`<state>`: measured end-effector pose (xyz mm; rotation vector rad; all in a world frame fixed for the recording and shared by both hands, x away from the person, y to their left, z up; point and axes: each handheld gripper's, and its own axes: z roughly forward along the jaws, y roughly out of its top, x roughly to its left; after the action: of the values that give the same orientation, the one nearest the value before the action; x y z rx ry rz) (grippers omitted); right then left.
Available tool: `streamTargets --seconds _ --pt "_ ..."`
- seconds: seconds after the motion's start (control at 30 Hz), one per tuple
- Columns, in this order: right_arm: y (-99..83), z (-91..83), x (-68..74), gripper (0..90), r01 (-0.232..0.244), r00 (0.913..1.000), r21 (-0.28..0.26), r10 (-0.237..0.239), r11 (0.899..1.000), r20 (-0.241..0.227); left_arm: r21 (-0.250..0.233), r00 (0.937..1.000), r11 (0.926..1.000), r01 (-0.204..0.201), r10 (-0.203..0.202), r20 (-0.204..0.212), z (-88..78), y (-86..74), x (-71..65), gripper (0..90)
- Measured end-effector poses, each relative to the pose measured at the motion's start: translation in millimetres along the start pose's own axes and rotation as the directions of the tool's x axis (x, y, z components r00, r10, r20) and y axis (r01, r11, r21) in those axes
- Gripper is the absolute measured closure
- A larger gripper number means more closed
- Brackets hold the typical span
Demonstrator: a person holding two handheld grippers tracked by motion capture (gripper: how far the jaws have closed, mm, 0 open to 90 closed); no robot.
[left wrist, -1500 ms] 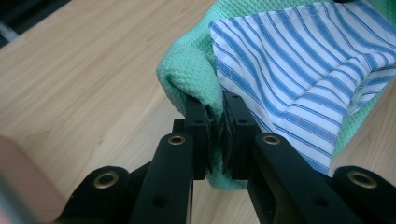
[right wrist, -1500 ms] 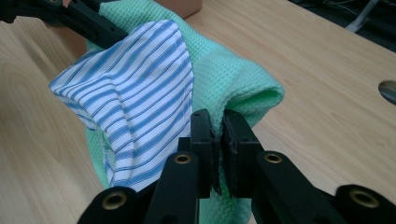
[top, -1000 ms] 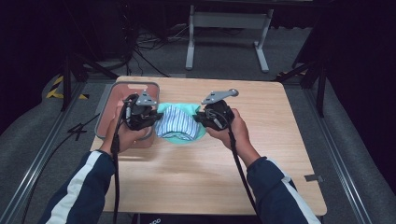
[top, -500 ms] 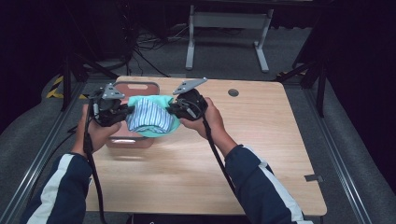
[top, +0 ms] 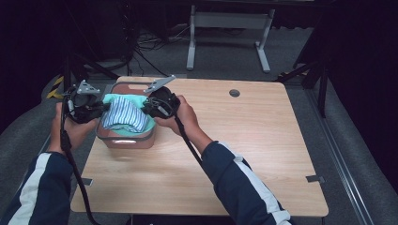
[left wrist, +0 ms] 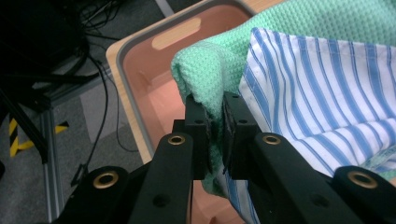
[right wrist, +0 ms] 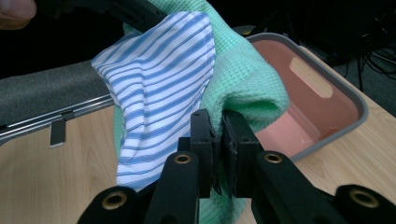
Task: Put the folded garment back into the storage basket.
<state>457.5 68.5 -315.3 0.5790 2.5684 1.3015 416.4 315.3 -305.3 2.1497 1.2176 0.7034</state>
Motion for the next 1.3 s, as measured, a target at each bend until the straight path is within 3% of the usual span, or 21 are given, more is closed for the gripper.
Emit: streamTargets --seconds 0.33,0.47,0.67,0.73,0.9,0.97,1.1,1.3 --pt "-5.9 43.0 -2.6 83.5 -0.021 0.9997 0.061 0.02 0.998 0.016 0.053 0.9991 0.9978 0.039 -0.038 -0.018 35.9 -13.6 11.2 82.1" --pt "-10.7 52.3 -7.7 83.5 -0.034 0.9993 0.079 0.032 0.996 0.021 0.076 0.9995 0.9969 0.023 -0.022 -0.023 48.9 -16.7 10.9 82.1" --pt "-17.6 64.2 -11.9 83.4 -0.054 0.9984 0.1 0.052 0.994 0.02 0.087 0.999 0.9955 0.038 -0.036 -0.026 64.6 -21.1 11.0 82.1" --pt "-18.6 66.3 -11.9 83.2 -0.05 0.9987 0.106 0.048 0.993 0.018 0.097 0.9993 0.9951 0.02 -0.017 -0.034 67.3 -22.2 10.1 82.0" --pt "-22.1 72.5 -10.7 82.3 -0.051 0.9986 0.129 0.049 0.99 0.017 0.114 0.9992 0.9929 0.033 -0.03 -0.026 73.5 -27.2 8.3 80.4" --pt "-24.4 75.6 -10.3 80.3 -0.049 0.9987 0.143 0.046 0.989 0.021 0.124 0.9993 0.9921 0.022 -0.018 -0.032 76.1 -29.5 7.3 79.2" --pt "-26.3 76.4 -11.4 75.7 -0.05 0.9986 0.152 0.046 0.987 0.028 0.107 0.9991 0.9941 0.017 -0.013 -0.04 74.7 -29.8 6.0 68.1" --pt "-27.5 73.7 -12.8 72.6 -0.04 0.999 0.159 0.036 0.987 0.027 0.085 0.9992 0.9962 0.017 -0.014 -0.037 70.2 -30.3 3.3 60.2"
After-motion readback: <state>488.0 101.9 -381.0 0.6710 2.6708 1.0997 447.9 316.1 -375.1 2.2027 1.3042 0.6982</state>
